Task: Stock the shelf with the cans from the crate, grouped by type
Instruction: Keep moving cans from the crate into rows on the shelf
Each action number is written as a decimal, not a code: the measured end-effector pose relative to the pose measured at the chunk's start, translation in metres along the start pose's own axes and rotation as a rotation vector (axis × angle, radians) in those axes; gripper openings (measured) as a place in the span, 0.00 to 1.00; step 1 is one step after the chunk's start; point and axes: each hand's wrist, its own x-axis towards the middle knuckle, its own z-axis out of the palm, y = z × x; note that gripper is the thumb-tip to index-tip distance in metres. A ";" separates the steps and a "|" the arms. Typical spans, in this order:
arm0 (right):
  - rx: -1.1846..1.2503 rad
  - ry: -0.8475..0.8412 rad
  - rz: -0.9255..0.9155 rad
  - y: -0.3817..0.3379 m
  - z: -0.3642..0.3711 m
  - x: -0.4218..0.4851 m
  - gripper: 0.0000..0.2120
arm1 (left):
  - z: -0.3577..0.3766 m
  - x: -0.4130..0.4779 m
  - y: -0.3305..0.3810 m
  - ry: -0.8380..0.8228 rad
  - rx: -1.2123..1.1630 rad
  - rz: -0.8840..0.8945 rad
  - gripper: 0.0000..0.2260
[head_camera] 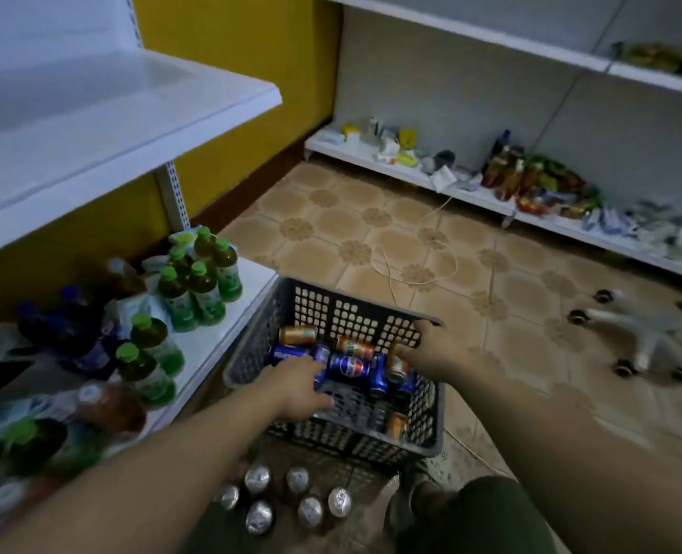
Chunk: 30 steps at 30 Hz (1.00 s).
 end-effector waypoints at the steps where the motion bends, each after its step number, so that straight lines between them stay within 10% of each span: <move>1: 0.003 -0.022 0.024 0.011 0.010 0.014 0.26 | 0.008 0.016 -0.001 -0.035 -0.021 -0.010 0.33; 18: 0.021 -0.409 0.217 0.136 0.197 0.231 0.18 | 0.180 0.285 -0.006 -0.479 -0.287 -0.083 0.33; 23: -0.162 -0.532 0.240 0.165 0.273 0.275 0.34 | 0.229 0.332 -0.010 -0.594 -0.262 -0.065 0.36; 30: 0.033 -0.399 0.285 0.165 0.285 0.280 0.30 | 0.238 0.338 -0.019 -0.744 -0.388 -0.150 0.37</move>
